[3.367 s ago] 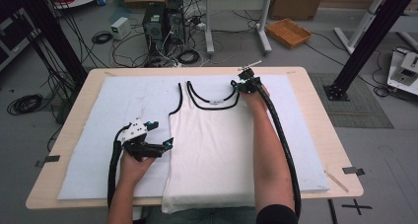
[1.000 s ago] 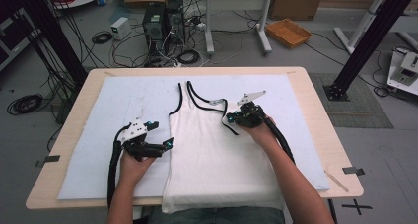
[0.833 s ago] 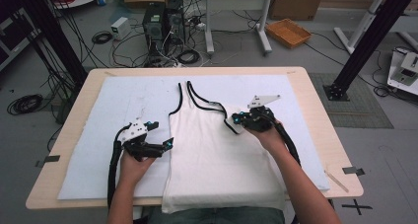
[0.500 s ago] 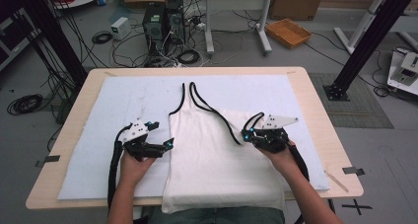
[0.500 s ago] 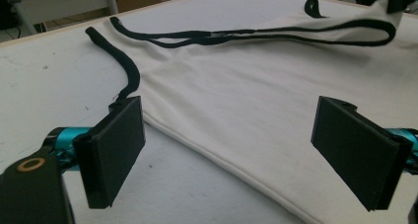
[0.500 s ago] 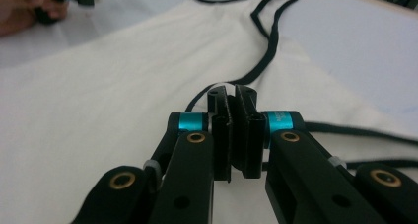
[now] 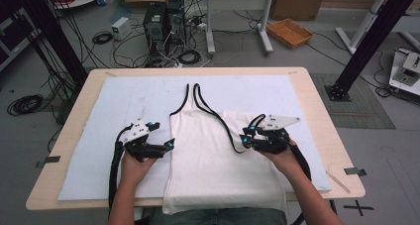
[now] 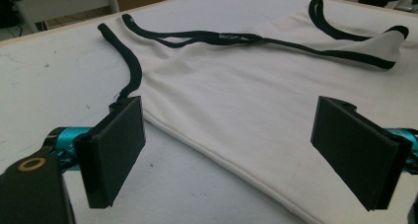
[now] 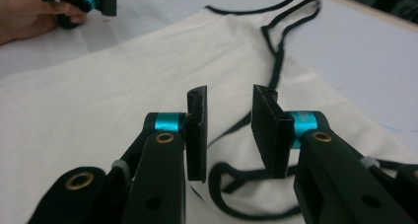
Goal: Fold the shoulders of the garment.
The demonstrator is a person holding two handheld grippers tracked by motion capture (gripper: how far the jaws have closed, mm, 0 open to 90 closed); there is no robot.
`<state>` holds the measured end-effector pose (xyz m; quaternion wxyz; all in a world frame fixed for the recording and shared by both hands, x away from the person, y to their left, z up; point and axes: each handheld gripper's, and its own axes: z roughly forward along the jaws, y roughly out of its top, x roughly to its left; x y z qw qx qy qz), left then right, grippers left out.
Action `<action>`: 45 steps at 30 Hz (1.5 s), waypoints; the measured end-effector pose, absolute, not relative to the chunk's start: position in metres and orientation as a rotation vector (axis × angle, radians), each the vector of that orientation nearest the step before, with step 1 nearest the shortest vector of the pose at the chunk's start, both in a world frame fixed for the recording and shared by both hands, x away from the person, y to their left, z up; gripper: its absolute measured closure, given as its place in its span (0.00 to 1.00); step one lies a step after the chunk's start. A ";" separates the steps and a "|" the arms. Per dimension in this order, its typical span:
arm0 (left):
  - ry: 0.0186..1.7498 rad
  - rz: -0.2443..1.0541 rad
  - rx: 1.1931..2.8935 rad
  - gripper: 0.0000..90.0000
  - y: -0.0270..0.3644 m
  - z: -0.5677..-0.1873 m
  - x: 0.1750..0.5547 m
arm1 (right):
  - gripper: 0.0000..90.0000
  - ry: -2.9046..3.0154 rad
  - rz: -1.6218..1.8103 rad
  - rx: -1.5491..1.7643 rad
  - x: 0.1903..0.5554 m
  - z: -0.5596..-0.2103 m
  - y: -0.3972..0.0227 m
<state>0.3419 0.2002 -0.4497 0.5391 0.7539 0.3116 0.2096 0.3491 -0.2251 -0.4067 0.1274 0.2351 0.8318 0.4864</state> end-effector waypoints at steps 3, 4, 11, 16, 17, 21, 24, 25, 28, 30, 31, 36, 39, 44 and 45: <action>0.744 0.498 1.788 0.15 0.201 -0.450 0.342 | 0.78 2.516 1.312 0.689 0.362 -0.416 -0.211; 0.745 0.494 1.787 0.15 0.201 -0.450 0.342 | 0.79 2.547 1.276 0.705 0.365 -0.421 -0.210; 0.746 0.493 1.785 0.15 0.202 -0.450 0.342 | 0.80 2.614 1.202 0.733 0.353 -0.444 -0.222; 0.751 0.503 1.792 0.15 0.200 -0.449 0.342 | 0.69 2.584 1.169 0.695 0.343 -0.447 -0.224; 0.755 0.498 1.789 0.15 0.200 -0.449 0.342 | 0.69 2.584 1.169 0.695 0.343 -0.447 -0.224; 0.780 0.454 1.804 0.15 0.199 -0.445 0.346 | 0.44 2.454 1.280 0.738 0.337 -0.444 -0.236; 0.798 0.437 1.813 0.15 0.195 -0.440 0.351 | 0.40 2.397 1.339 0.773 0.335 -0.441 -0.243; 0.830 0.422 1.814 0.15 0.188 -0.428 0.365 | 0.33 2.328 1.411 0.856 0.338 -0.441 -0.256; 0.847 0.408 1.812 0.15 0.184 -0.422 0.377 | 0.28 2.297 1.426 0.926 0.340 -0.447 -0.263; 0.855 0.384 1.818 0.15 0.178 -0.417 0.394 | 0.26 2.272 1.456 0.959 0.340 -0.448 -0.266; 0.855 0.384 1.818 0.15 0.178 -0.417 0.394 | 0.26 2.272 1.456 0.959 0.340 -0.448 -0.266; 0.895 0.331 1.825 0.15 0.166 -0.423 0.431 | 0.25 2.199 1.539 0.987 0.338 -0.449 -0.273; 0.931 0.312 1.875 0.15 0.160 -0.424 0.450 | 0.25 2.184 1.533 0.986 0.337 -0.449 -0.273; 0.975 0.286 1.893 0.15 0.153 -0.422 0.474 | 0.25 2.181 1.538 1.003 0.338 -0.450 -0.274; 0.970 0.289 1.903 0.15 0.151 -0.420 0.479 | 0.25 2.179 1.542 1.005 0.338 -0.450 -0.274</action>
